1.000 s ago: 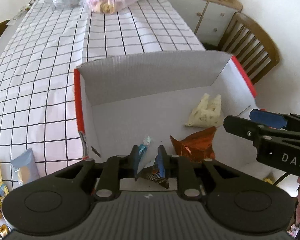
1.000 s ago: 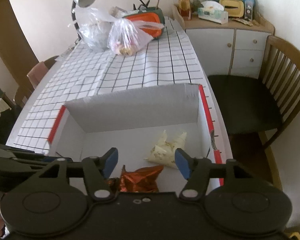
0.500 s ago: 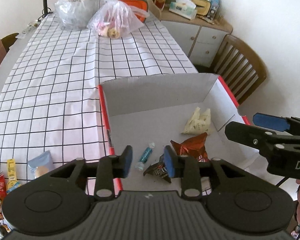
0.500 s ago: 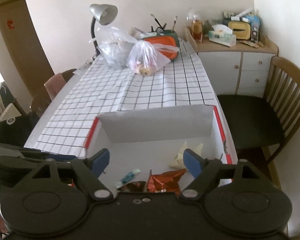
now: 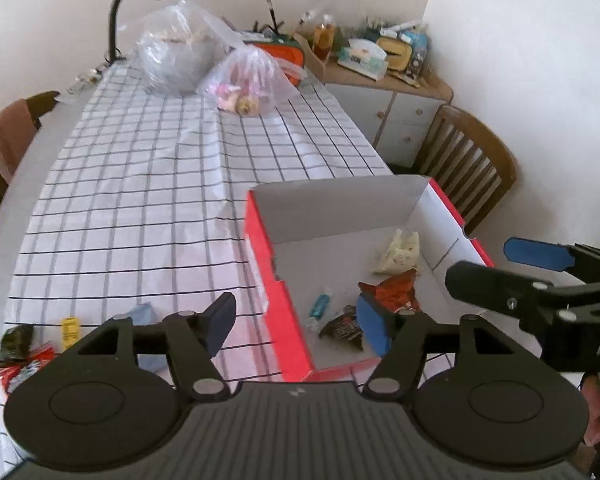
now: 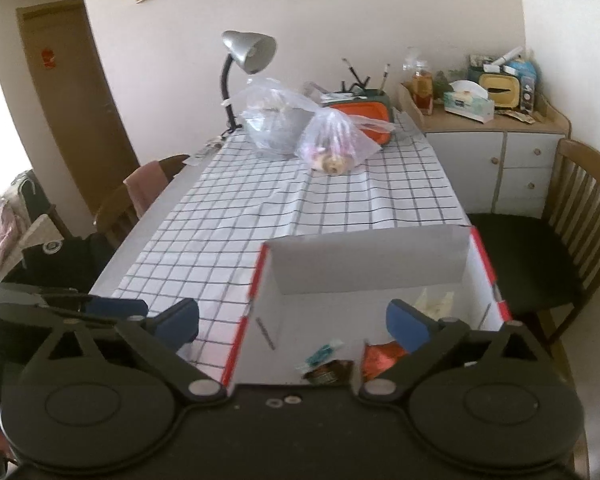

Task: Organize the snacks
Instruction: 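Move both tools back from the box toward the snack pile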

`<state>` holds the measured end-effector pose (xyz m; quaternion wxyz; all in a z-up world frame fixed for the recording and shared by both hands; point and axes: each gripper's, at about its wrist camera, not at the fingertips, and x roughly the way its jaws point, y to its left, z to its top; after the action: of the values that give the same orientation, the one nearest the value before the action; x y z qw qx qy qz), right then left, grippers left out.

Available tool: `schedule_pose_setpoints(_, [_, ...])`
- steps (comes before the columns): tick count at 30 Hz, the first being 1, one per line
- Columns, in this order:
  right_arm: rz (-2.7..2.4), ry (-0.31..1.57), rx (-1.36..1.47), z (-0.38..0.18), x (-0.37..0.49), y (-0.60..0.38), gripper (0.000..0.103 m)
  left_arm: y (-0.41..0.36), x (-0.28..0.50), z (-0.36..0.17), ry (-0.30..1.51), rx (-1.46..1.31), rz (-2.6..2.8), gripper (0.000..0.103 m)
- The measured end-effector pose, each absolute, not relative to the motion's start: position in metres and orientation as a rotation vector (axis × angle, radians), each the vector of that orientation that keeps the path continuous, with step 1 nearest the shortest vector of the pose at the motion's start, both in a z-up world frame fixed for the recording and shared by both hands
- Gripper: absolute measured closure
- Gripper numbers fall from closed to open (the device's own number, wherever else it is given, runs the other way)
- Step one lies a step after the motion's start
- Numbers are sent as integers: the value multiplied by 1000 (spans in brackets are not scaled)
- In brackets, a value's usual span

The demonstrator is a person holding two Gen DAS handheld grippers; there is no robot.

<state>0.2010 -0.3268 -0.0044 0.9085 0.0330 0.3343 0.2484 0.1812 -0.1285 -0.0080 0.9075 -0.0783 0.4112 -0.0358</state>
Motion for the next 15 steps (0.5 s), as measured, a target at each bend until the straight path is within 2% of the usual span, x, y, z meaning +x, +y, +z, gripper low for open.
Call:
schedule_pose_setpoints(6, [531,692,52,-9,179,-300,1,-102,148,-7,817,-155,-53,32])
schedule_pose_setpoints(15, [589,705,29,-24,151,-254,0,-49,107,-18,815,-185,8,23])
